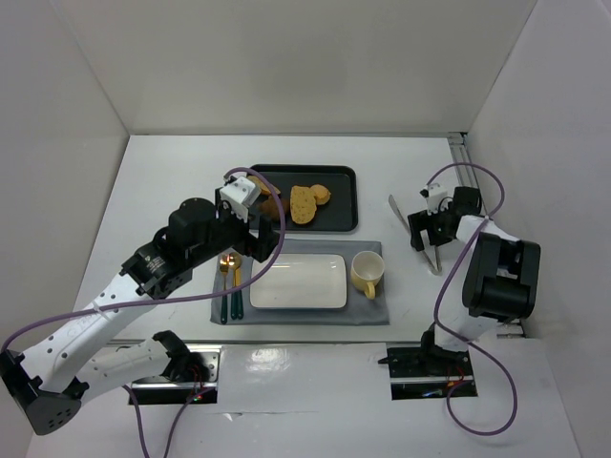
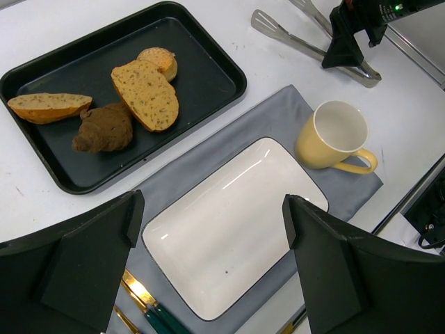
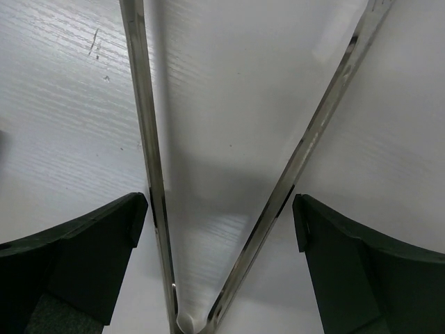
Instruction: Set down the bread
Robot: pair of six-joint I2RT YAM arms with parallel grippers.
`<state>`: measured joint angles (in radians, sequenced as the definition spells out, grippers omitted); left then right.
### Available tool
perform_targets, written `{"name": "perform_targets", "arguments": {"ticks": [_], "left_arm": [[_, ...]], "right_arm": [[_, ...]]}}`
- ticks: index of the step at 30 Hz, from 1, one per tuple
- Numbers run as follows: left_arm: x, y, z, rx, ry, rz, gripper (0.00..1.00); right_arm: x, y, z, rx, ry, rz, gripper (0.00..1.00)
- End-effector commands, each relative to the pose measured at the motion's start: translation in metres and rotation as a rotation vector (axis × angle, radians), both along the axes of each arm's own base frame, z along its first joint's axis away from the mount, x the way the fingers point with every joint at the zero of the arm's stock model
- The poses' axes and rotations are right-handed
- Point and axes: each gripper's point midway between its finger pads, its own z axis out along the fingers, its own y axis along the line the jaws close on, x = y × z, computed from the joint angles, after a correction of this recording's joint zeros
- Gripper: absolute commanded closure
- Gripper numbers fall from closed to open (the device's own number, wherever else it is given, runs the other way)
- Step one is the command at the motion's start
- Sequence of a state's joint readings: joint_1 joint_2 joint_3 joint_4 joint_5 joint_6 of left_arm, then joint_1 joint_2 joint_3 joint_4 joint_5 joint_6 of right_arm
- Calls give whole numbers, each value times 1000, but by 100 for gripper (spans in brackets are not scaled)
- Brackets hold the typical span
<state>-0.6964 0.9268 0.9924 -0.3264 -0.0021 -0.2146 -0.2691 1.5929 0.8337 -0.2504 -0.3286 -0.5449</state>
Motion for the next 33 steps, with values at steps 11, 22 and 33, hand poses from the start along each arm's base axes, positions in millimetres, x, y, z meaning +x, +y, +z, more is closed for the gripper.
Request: {"name": "perform_targets", "arguments": {"ticks": [11,22,33], "left_arm": [[2,-5,13,-42,-32,-5,0],[4,-4,5,-28,-20,4,0],[10,0,2,-13,-21,42,0]], "right_arm": [[27,-9,-6,-24,-28,32,21],[28,-16,12,-1,-49,8,100],[41,35,165,210,-275,173,69]]}}
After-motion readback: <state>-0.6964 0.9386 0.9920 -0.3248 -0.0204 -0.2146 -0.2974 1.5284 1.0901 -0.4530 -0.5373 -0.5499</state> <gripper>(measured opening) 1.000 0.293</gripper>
